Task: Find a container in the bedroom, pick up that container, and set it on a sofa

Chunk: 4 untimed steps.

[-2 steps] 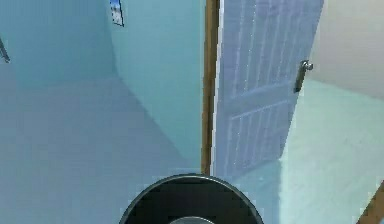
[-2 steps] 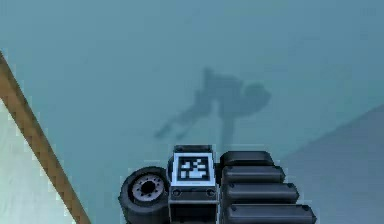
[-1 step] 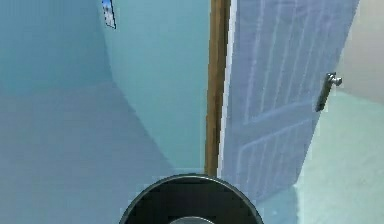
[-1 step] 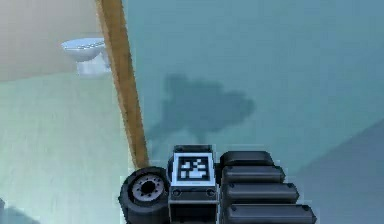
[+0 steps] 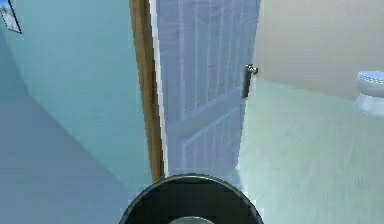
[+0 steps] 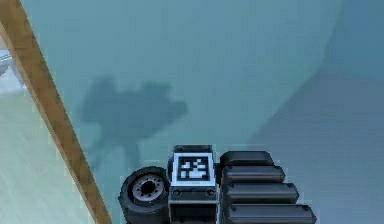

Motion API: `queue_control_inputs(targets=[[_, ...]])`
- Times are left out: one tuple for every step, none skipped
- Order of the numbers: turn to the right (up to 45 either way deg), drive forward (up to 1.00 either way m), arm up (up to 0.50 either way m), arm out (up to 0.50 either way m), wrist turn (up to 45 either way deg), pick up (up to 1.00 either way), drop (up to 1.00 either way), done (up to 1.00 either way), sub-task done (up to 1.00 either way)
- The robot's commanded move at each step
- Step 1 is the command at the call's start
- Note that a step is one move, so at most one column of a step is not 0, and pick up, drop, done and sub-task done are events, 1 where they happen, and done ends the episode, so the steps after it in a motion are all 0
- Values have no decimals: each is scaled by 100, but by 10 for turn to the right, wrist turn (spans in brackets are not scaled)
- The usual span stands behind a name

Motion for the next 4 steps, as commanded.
queue_control_inputs(targets=[[0, 55, 0, 0, 0, 0, 0, 0, 0], [450, 0, 0, 0, 0, 0, 0, 0, 0], [90, 0, 0, 0, 0, 0, 0, 0, 0], [0, 100, 0, 0, 0, 0, 0, 0, 0]])
